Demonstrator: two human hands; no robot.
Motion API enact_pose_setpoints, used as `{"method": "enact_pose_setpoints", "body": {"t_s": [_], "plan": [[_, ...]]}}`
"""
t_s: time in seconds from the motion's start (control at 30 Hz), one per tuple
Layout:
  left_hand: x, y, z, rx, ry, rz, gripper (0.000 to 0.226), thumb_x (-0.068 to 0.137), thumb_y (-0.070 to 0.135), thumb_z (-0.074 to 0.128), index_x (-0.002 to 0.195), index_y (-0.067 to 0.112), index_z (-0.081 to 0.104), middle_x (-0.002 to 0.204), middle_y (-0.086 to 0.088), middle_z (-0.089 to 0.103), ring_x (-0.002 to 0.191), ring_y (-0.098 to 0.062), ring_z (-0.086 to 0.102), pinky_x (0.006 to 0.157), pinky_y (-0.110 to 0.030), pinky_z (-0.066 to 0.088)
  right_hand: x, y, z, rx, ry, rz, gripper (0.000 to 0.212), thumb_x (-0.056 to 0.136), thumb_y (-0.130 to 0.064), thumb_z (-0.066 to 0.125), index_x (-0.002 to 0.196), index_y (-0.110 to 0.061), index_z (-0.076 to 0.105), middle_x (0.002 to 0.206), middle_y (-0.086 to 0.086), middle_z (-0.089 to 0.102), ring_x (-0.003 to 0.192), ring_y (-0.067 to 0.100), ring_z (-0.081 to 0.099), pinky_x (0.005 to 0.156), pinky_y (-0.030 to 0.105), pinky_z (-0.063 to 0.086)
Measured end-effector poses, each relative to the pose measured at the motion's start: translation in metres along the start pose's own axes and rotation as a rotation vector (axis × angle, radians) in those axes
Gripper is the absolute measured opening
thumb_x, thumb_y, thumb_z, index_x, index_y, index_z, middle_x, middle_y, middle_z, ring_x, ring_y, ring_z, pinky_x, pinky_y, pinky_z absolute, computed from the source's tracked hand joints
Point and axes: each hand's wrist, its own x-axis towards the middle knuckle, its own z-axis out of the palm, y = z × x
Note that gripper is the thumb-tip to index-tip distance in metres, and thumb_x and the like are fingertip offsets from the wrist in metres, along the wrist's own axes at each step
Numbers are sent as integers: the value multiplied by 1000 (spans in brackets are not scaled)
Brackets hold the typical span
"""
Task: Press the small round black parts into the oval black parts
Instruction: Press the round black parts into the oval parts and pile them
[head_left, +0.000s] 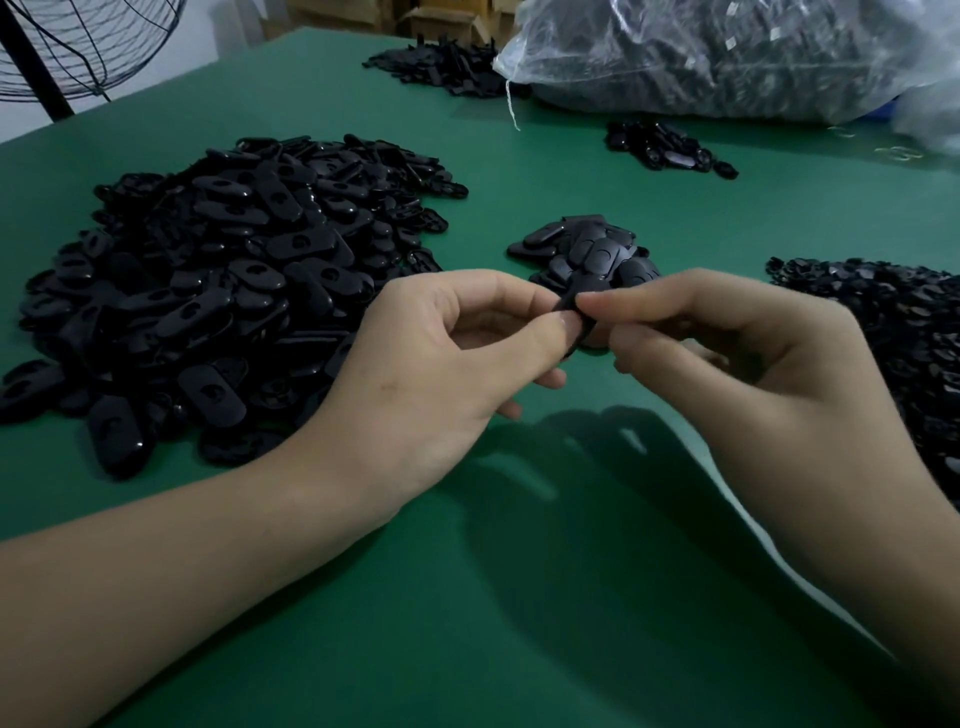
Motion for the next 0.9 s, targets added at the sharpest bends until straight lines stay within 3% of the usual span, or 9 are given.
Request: {"method": "enact_pose_setpoints", "body": {"t_s": [0.17,0.27,0.37,0.5,0.6,0.9], "plan": [[-2,1,1,129,29,187,6,88,19,79,86,24,77,79,6,77,76,-15,76,65,-21,56,2,2,2,407,-18,234,14,84,-18,70,97,-18,68,74,3,68,65,16,61,65,29,48],[-4,2,2,167,19,226,6,88,18,78,88,24,77,82,5,78,79,-17,76,68,-35,63,1,2,5,558,-105,316,9,83,-18,69,92,-17,68,69,6,64,58,17,53,59,23,48],[-6,3,4,180,5,269,11,88,11,76,88,22,77,82,4,78,78,-18,77,66,-41,63,1,1,6,623,-145,323,8,82,-16,69,82,-24,71,71,5,65,59,17,53,58,22,48],[-6,6,5,214,21,321,11,88,6,77,88,17,77,80,6,78,75,-12,77,66,-23,58,2,0,6,695,-169,341,9,78,-15,70,80,-23,73,72,6,65,60,15,53,57,23,47],[-7,7,6,262,45,361,10,87,7,77,89,17,77,79,10,78,75,-7,76,67,-18,57,2,0,7,733,-180,360,8,76,-15,71,81,-21,73,73,7,65,60,15,54,57,23,47],[-8,14,3,506,92,490,13,88,7,77,97,16,80,86,11,76,81,-6,73,73,-24,59,3,1,6,767,-199,395,9,75,-13,70,81,-19,73,77,10,65,61,16,55,59,25,46]]}}
